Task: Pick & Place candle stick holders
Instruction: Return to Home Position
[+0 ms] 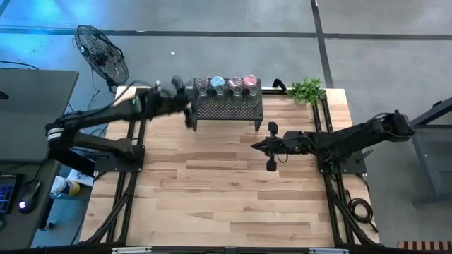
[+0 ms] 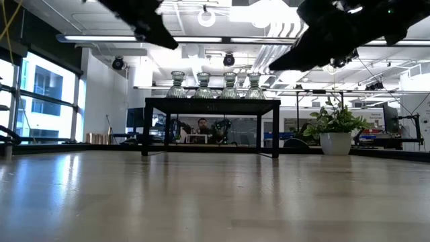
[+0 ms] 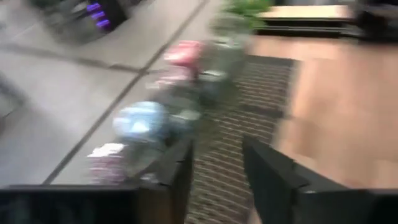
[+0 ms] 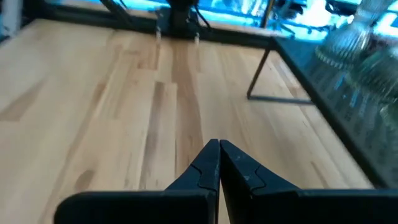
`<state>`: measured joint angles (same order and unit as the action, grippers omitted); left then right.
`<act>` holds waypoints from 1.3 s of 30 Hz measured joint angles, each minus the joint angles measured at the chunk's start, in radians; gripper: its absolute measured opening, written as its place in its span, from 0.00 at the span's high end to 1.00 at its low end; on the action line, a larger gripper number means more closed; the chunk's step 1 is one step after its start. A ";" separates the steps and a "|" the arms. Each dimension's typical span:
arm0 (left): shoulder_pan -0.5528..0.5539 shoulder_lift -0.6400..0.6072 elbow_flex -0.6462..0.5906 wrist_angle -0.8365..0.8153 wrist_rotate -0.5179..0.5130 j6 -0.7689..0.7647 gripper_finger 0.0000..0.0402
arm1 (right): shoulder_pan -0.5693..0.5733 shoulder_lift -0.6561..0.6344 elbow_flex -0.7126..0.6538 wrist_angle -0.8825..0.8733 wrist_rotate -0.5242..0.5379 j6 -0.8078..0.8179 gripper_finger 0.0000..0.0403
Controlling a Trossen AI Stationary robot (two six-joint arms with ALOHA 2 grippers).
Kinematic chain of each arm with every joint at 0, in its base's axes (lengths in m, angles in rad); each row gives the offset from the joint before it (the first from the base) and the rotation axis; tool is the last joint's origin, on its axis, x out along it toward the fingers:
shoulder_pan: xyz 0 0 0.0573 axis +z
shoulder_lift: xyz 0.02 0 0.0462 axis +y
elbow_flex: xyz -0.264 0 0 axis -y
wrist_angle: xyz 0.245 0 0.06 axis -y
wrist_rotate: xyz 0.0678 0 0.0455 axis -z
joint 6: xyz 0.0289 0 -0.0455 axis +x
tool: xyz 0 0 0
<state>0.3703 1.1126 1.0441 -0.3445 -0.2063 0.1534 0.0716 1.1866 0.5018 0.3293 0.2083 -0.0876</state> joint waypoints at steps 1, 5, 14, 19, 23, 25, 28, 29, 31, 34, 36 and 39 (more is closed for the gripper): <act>-0.031 -0.029 -0.060 0.042 0.017 0.006 0.69 | -0.008 -0.027 0.000 -0.019 -0.022 -0.010 1.00; -0.142 -0.140 -0.318 0.262 0.042 0.039 0.89 | -0.043 -0.143 -0.006 -0.070 -0.089 -0.060 1.00; -0.200 -0.319 -0.692 0.590 0.104 -0.001 0.96 | -0.164 -0.454 -0.272 0.079 -0.266 -0.070 1.00; -0.200 -0.445 -0.757 0.551 0.145 -0.011 1.00 | -0.218 -0.654 -0.410 0.110 -0.290 -0.041 1.00; -0.200 -0.564 -0.803 0.542 0.150 -0.027 1.00 | -0.252 -0.814 -0.475 0.086 -0.296 -0.032 1.00; -0.200 -0.627 -0.826 0.519 0.161 -0.028 1.00 | -0.271 -0.884 -0.491 0.046 -0.305 -0.032 1.00; -0.200 -0.721 -0.856 0.473 0.165 -0.032 1.00 | -0.304 -0.976 -0.490 -0.047 -0.321 -0.032 1.00; -0.200 -0.756 -0.863 0.455 0.164 -0.032 1.00 | -0.315 -1.004 -0.490 -0.070 -0.327 -0.028 1.00; -0.200 -0.827 -0.878 0.408 0.164 -0.034 1.00 | -0.339 -1.061 -0.490 -0.117 -0.339 -0.026 1.00; -0.200 -0.939 -0.896 0.338 0.152 -0.046 1.00 | -0.375 -1.143 -0.491 -0.186 -0.337 -0.023 1.00; -0.200 -1.019 -0.909 0.288 0.147 -0.052 1.00 | -0.394 -1.186 -0.492 -0.216 -0.340 -0.005 1.00; -0.200 -1.115 -0.934 0.236 0.144 -0.056 1.00 | -0.407 -1.180 -0.492 -0.209 -0.336 0.006 1.00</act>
<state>0.1703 -0.0024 0.1103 -0.1081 -0.0622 0.0970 -0.3354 0.0064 0.0101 0.1208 -0.1281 -0.0814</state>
